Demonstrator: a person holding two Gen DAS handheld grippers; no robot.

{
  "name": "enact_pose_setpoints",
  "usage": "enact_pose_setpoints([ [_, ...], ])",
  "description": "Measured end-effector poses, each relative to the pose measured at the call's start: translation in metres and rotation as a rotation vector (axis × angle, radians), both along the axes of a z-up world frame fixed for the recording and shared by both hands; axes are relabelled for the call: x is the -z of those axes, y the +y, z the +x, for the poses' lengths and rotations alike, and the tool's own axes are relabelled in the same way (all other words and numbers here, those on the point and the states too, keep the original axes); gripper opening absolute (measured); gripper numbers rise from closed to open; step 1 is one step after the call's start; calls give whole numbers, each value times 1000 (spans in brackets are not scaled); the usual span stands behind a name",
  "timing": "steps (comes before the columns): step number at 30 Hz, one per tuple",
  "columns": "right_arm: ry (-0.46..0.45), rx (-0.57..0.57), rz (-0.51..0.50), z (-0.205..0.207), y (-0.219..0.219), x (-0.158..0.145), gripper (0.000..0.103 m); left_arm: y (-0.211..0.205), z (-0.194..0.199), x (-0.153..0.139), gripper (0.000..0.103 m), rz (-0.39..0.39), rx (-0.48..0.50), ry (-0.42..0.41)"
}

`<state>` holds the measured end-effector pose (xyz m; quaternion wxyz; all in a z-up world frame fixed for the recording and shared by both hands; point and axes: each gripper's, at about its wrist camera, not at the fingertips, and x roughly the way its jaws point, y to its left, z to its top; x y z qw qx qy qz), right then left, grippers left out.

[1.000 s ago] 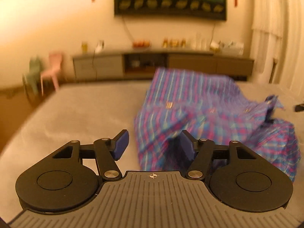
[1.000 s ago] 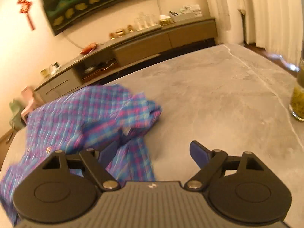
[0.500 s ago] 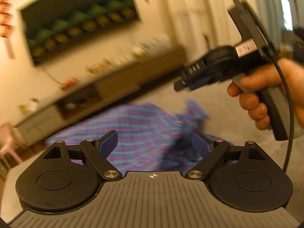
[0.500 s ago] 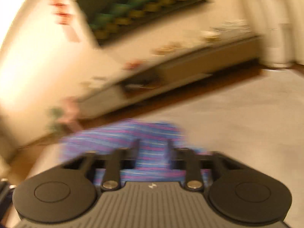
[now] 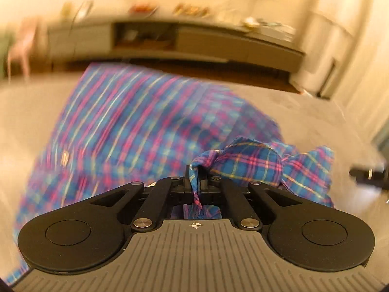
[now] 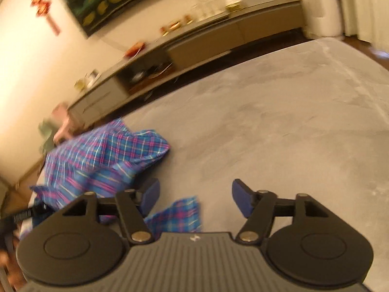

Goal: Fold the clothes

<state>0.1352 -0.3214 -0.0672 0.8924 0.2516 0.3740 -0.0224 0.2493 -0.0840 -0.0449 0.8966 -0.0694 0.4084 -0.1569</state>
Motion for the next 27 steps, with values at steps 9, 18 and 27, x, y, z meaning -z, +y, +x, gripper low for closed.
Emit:
enact_pose_setpoints([
  [9, -34, -313, -215, 10, 96, -9, 80, 0, -54, -32, 67, 110, 123, -159],
  [18, 47, -358, -240, 18, 114, 15, 2, -48, -83, 21, 0, 343, 386, -178],
  [27, -44, -143, -189, -2, 65, -19, 2, -45, -170, 60, 2, 520, 604, -307],
])
